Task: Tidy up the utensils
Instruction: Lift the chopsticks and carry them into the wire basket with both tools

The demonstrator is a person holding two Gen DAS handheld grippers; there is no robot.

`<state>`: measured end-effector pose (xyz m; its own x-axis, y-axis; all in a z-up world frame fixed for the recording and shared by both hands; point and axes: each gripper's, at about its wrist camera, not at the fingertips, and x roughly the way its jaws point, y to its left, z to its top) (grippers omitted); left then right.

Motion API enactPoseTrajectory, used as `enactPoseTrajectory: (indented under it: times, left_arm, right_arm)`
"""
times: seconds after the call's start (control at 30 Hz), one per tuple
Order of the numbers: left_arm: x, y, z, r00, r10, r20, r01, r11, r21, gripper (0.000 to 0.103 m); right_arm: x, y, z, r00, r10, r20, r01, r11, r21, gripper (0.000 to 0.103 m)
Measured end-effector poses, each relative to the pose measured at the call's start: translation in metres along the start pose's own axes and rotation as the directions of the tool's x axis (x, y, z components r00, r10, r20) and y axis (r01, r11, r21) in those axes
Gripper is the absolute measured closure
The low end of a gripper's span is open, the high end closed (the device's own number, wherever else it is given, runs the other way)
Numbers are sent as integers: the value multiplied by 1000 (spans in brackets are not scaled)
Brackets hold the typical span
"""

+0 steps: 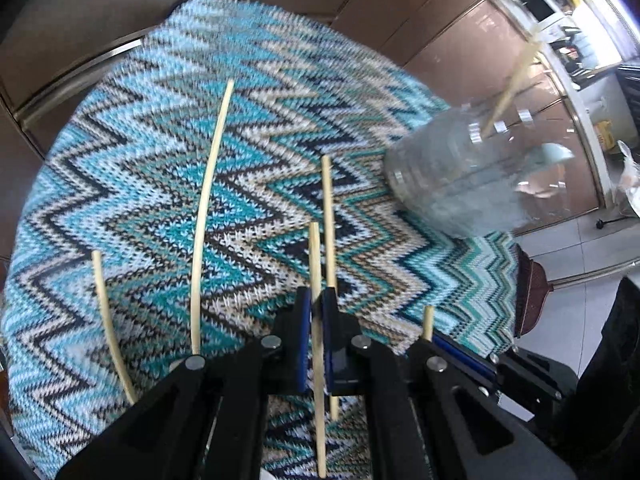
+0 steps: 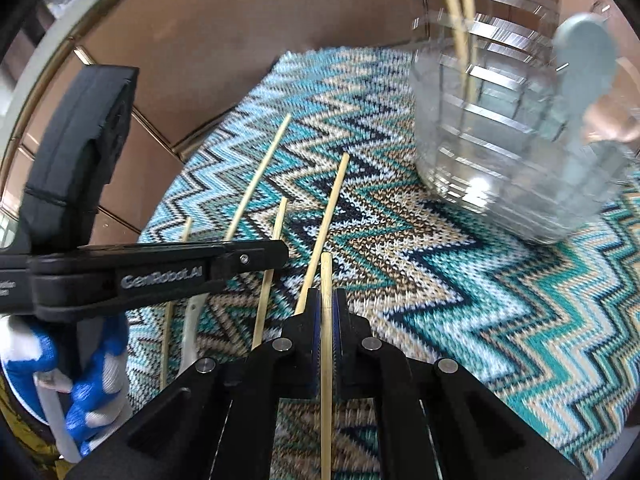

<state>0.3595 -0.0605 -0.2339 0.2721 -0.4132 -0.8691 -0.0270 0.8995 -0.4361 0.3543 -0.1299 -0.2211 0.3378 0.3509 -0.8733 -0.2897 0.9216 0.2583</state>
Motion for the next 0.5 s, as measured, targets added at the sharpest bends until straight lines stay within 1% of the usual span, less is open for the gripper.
enactPoseTrajectory:
  times: [0.1,0.13,0.23,0.33,0.37,0.5]
  left_arm:
    - [-25,-3,-5,998,-12,64,11,1000,19,98]
    - [-36,-4,-9,996,-27,90,25,999,24,98]
    - [-59,-10,-17,989,-45,142,39,998,49,98]
    - [-80,-12,-29,982,-64,179,52,996,68,98]
    - [-88,-14,-33,979,-68,194,54,996,76,98]
    - [-113,-18,-48,967,-84,242,60,993,106,98]
  right_arm:
    - [-26,4,-14,998,-10,56,10,1000,-1,97]
    - [-36,6,-20,997,-11,81,11,1000,3,97]
    - [-60,10,-35,991,-12,134,10,1000,14,97]
    - [-87,16,-52,980,-14,199,10,1000,20,97]
    - [-98,19,-58,973,-8,230,4,1000,19,97]
    - [-126,28,-74,953,-10,302,6,1000,13,97]
